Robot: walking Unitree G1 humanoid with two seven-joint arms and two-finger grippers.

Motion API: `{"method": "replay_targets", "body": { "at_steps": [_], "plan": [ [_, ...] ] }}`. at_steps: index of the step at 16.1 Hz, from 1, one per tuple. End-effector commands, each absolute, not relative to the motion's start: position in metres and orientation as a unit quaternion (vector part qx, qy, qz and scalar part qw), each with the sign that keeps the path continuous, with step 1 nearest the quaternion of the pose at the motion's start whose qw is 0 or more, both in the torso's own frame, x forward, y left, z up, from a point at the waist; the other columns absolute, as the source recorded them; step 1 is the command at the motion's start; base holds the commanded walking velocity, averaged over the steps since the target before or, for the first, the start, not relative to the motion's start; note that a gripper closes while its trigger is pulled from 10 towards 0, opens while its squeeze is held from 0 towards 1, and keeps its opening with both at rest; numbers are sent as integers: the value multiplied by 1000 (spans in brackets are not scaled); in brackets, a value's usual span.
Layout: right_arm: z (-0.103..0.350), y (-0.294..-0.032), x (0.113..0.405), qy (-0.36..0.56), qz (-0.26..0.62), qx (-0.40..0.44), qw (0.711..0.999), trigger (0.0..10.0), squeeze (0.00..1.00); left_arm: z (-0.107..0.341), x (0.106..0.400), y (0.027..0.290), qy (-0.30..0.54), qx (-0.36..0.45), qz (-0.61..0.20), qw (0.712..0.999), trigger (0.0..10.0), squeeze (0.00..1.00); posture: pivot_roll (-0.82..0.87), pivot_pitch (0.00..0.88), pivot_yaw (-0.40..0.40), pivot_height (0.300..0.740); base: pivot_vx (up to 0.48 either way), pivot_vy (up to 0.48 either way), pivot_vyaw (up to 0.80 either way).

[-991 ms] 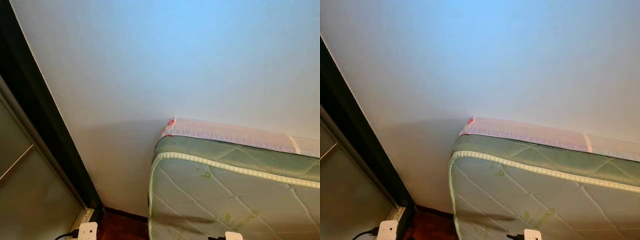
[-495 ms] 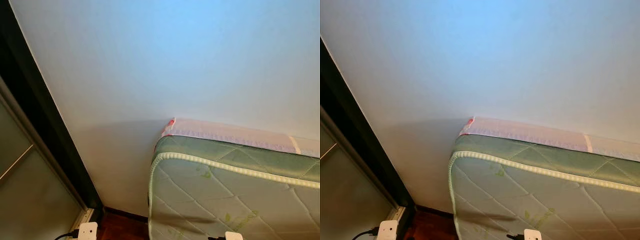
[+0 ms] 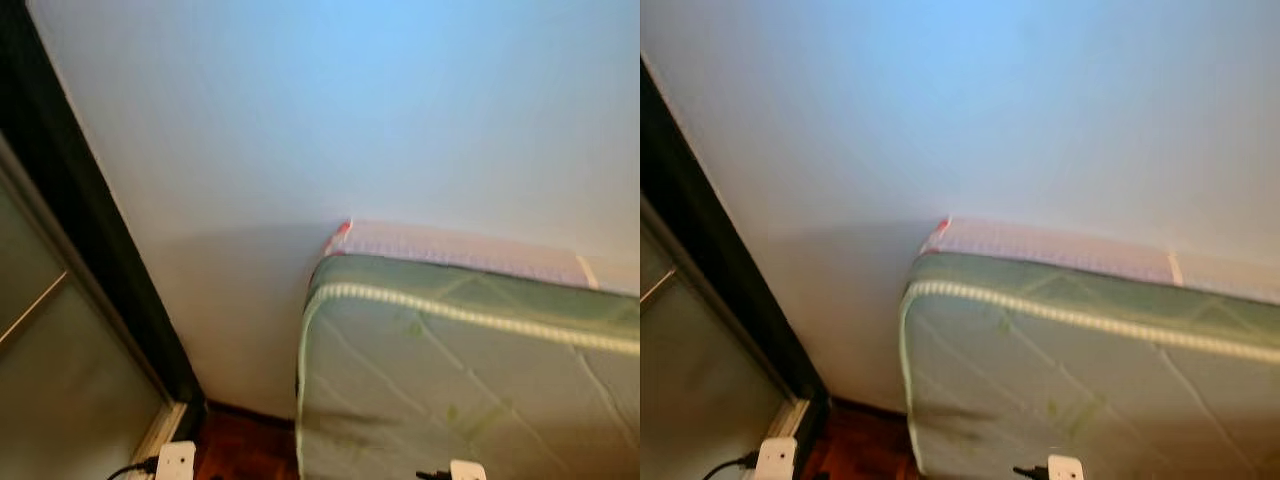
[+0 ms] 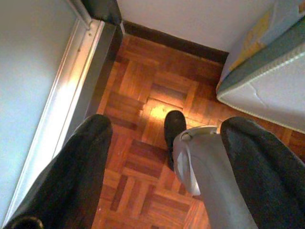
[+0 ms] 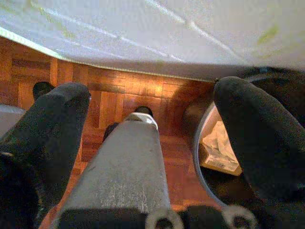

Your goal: Clean up the room

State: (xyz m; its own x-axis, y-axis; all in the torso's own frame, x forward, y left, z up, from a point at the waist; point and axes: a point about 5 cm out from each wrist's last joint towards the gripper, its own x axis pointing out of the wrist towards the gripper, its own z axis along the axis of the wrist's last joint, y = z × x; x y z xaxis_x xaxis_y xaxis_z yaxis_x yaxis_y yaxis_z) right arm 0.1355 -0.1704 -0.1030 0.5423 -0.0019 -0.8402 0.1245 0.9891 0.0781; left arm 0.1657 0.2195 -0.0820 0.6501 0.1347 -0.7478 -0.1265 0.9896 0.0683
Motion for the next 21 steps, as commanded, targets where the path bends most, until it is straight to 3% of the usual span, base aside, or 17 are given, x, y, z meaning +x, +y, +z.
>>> {"method": "replay_targets", "body": {
  "at_steps": [1, 21],
  "plan": [
    [-76, -226, 185, 458, -51, 59, 886, 10000, 0, -80, 187, 205, 460, 22, 29, 887, 10000, 0, 68, 0, -75, 740, -262, 0, 0],
    [-76, -227, 186, 457, -50, 58, 886, 10000, 0, -80, 187, 204, 460, 20, 29, 887, 10000, 0, 69, 0, -80, 740, -263, 0, 0]
  ]
}}
